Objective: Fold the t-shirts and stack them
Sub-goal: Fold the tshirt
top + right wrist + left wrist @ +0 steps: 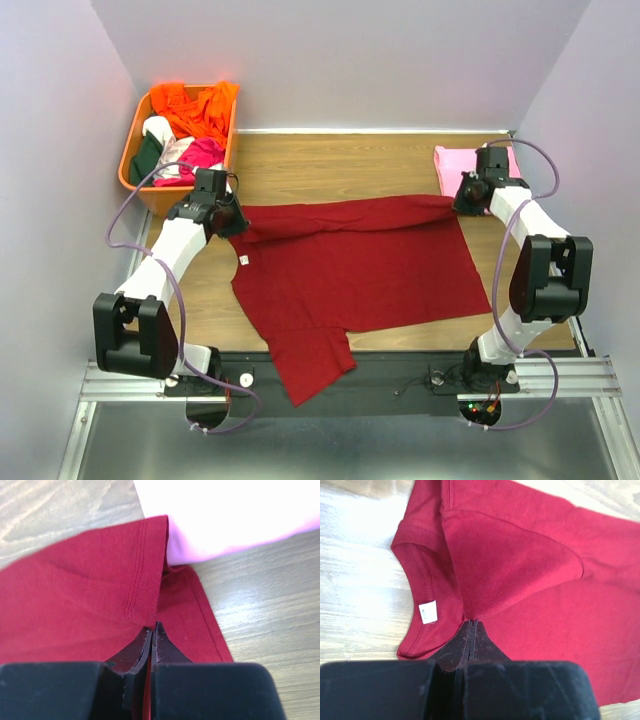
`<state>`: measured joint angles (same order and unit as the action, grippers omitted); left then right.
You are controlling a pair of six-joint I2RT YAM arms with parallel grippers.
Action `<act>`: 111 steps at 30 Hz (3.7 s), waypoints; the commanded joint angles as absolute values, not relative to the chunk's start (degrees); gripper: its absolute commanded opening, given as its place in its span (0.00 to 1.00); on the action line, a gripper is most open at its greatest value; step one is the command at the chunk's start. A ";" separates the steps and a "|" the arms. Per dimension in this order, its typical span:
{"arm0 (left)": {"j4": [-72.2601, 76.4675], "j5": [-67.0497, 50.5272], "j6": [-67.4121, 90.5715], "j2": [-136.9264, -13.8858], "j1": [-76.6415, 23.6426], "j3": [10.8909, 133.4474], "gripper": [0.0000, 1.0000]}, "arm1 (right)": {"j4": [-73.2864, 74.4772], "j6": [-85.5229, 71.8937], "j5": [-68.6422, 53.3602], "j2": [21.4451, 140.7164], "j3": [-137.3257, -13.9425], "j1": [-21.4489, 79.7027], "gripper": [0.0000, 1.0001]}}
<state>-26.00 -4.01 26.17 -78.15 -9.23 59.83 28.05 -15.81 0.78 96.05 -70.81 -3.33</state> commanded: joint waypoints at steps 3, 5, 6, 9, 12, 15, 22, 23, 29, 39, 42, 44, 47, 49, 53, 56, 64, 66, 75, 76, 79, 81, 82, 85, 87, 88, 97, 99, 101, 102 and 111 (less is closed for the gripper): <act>-27.25 -4.04 25.84 -75.50 -8.79 59.33 0.00 | 28.12 -15.03 2.55 94.74 -72.34 -4.22 0.01; -26.55 -4.65 26.01 -75.41 -8.79 56.45 0.00 | 28.12 -15.20 2.64 95.01 -71.37 -4.22 0.01; -26.02 -4.66 26.19 -75.32 -8.79 55.38 0.00 | 28.12 -15.38 2.81 95.18 -70.24 -4.22 0.01; -24.00 -5.01 27.59 -75.06 -8.79 50.90 0.00 | 28.12 -16.00 3.16 96.50 -69.09 -4.22 0.01; -21.80 -6.15 28.65 -75.06 -8.79 47.47 0.11 | 28.12 -16.26 3.25 96.86 -68.91 -4.22 0.12; -22.32 -5.98 28.22 -74.45 -8.79 47.11 0.38 | 28.39 -15.64 2.99 95.28 -69.61 -4.22 0.33; -27.06 7.19 26.37 -69.52 -9.05 54.13 0.78 | 28.83 -15.38 -1.39 89.56 -70.75 -3.52 0.53; -26.98 7.64 26.45 -69.87 -9.57 55.71 0.78 | 28.74 -15.21 -3.41 89.47 -71.01 -2.56 0.53; -23.65 8.70 27.59 -79.61 -14.84 60.37 0.66 | 28.13 -15.03 -8.61 93.95 -72.42 1.39 0.47; -21.71 10.11 28.91 -95.62 -20.21 62.50 0.52 | 24.70 -13.98 -7.48 104.32 -72.16 3.69 0.38; -20.48 9.67 29.88 -95.28 -19.43 58.28 0.49 | 23.82 -13.27 -7.38 106.86 -70.93 3.69 0.37; -20.30 9.67 29.88 -94.14 -18.38 55.39 0.48 | 23.47 -13.36 -7.73 107.40 -70.14 3.95 0.37; -20.39 10.54 28.57 -91.77 -14.95 51.96 0.48 | 23.29 -13.97 -8.43 107.32 -68.73 5.62 0.37; -20.39 11.16 27.08 -90.09 -11.88 50.63 0.48 | 23.29 -15.02 -9.14 106.53 -67.77 7.90 0.37; -20.39 11.69 24.79 -88.33 -6.69 48.61 0.48 | 23.29 -17.49 -9.84 104.94 -66.36 12.21 0.37; -20.22 11.60 23.39 -87.11 -2.73 47.99 0.48 | 23.47 -18.81 -10.90 103.19 -65.74 13.45 0.38; -21.53 8.88 22.85 -77.81 -3.07 49.13 0.64 | 25.57 -16.70 -2.37 96.07 -70.57 10.91 0.38; -22.32 9.14 22.85 -75.86 -4.82 49.57 0.70 | 26.45 -16.00 -2.20 95.71 -71.54 9.24 0.38; -22.85 8.44 24.96 -70.57 -11.07 48.17 0.86 | 27.33 -19.24 -7.30 95.98 -67.42 4.31 0.45; -22.76 8.52 25.05 -70.75 -11.68 47.90 0.87 | 27.25 -20.12 -7.12 96.15 -66.72 4.22 0.45; -21.97 8.61 25.05 -72.51 -12.83 47.55 0.86 | 26.55 -21.09 -7.03 97.03 -65.22 4.04 0.42; -21.27 9.14 25.14 -73.30 -13.45 47.46 0.85 | 26.11 -21.27 -7.38 97.99 -64.87 3.96 0.41; -20.83 9.40 25.05 -73.74 -13.53 47.55 0.84 | 26.02 -21.36 -7.47 98.43 -64.78 3.96 0.40; -20.65 9.40 25.05 -74.70 -13.71 47.55 0.84 | 25.66 -21.45 -7.82 99.49 -64.43 4.04 0.38; -20.39 9.32 24.96 -75.15 -13.80 47.37 0.84 | 25.40 -21.71 -8.09 99.84 -64.16 4.04 0.38; -20.39 9.32 25.05 -75.41 -13.89 47.29 0.84 | 25.23 -21.80 -8.17 100.10 -63.90 3.96 0.38; -18.99 8.61 25.58 -76.55 -14.41 46.58 0.84 | 25.31 -22.15 -7.65 100.55 -62.67 3.96 0.38; -18.98 8.70 25.58 -76.47 -14.59 46.58 0.84 | 25.31 -22.24 -7.38 100.28 -62.14 4.04 0.38; -18.81 8.70 25.75 -76.46 -14.68 46.58 0.84 | 25.31 -22.06 -7.73 100.20 -61.88 3.96 0.38; -18.81 8.61 25.75 -76.46 -14.76 46.67 0.84 | 25.23 -22.06 -8.00 100.37 -61.79 3.96 0.38; -18.72 8.70 26.02 -76.12 -14.94 46.14 0.84 | 25.05 -22.06 -8.88 100.46 -63.72 3.96 0.24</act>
